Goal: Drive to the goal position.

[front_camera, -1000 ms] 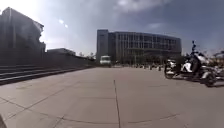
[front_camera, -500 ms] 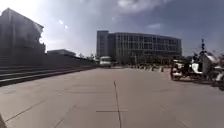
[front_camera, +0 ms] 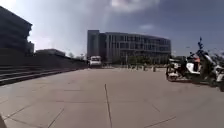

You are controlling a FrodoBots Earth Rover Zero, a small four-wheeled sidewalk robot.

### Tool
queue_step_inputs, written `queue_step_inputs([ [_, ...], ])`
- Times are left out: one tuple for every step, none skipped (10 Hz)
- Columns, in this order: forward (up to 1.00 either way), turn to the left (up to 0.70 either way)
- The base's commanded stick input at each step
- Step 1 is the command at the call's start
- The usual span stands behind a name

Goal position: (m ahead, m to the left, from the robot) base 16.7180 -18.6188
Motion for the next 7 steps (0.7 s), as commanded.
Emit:
queue_step_inputs([
  [1.00, 0.00],
  [1.00, 0.00],
  [1.00, 0.00],
  [1.00, 0.00],
  [1.00, 0.00],
  [1.00, 0.00],
  [1.00, 0.17],
])
